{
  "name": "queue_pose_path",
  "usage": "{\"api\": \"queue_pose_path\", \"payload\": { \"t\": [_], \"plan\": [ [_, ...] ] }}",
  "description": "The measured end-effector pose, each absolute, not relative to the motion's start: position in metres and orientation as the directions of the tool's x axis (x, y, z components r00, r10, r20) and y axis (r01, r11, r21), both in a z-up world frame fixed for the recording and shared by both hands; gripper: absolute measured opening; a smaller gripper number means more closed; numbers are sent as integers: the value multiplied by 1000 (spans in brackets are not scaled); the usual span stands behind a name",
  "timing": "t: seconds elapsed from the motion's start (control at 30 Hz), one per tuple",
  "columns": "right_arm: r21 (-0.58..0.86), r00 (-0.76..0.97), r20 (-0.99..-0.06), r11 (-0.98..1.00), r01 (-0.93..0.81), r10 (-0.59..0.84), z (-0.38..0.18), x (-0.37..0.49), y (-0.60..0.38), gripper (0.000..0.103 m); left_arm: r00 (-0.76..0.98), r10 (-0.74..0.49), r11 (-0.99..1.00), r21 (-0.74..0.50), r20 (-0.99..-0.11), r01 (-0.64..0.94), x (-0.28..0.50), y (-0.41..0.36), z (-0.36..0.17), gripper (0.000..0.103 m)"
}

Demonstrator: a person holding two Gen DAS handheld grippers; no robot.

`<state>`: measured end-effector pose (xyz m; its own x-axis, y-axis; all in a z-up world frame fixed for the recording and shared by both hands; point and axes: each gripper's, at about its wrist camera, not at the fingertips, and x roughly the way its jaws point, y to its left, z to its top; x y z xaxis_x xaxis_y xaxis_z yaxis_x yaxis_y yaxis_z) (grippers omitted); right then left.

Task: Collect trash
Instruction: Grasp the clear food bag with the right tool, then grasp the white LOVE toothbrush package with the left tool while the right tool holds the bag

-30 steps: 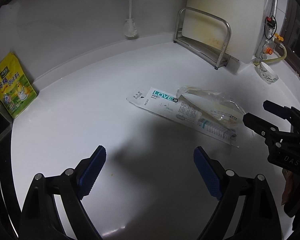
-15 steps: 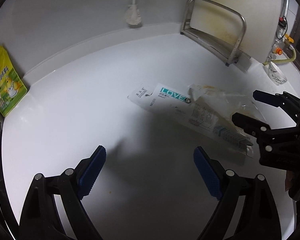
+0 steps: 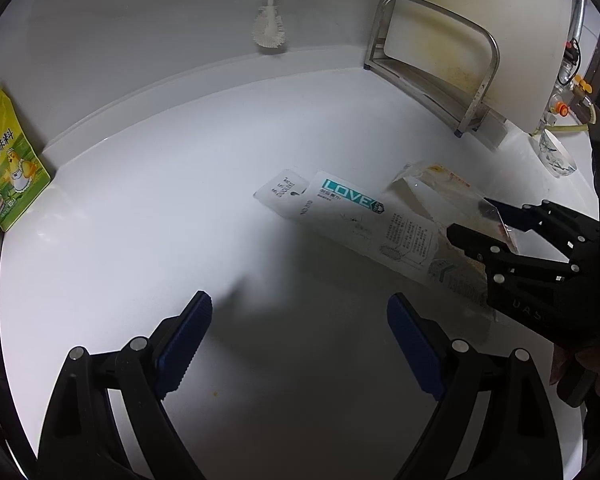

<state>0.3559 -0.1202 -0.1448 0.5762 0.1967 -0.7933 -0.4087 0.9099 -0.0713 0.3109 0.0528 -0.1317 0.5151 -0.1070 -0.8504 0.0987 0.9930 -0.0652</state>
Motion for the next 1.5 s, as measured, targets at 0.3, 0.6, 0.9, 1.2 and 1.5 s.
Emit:
{"api": "queue_pose_path", "payload": {
  "t": [0.3, 0.6, 0.9, 1.2, 1.5],
  "plan": [
    [-22, 623, -764, 958, -286, 168, -136, 349, -149, 24, 526, -120, 991, -69, -842, 116, 311, 38, -128, 88],
    [76, 664, -735, 989, -124, 140, -125, 316, -192, 23, 546, -174, 973, -57, -819, 225, 309, 21, -128, 88],
    [162, 675, -729, 987, 7, 115, -121, 267, -219, 23, 560, -285, 887, 7, -778, 461, 307, 10, -126, 88],
    [215, 669, -734, 974, 71, 113, -120, 233, -214, 23, 537, -354, 725, 138, -766, 675, 317, 7, -132, 88],
    [259, 662, -740, 959, 114, 121, -104, 192, -205, 23, 418, -474, 421, 217, -775, 880, 330, -2, -138, 88]
  ]
}}
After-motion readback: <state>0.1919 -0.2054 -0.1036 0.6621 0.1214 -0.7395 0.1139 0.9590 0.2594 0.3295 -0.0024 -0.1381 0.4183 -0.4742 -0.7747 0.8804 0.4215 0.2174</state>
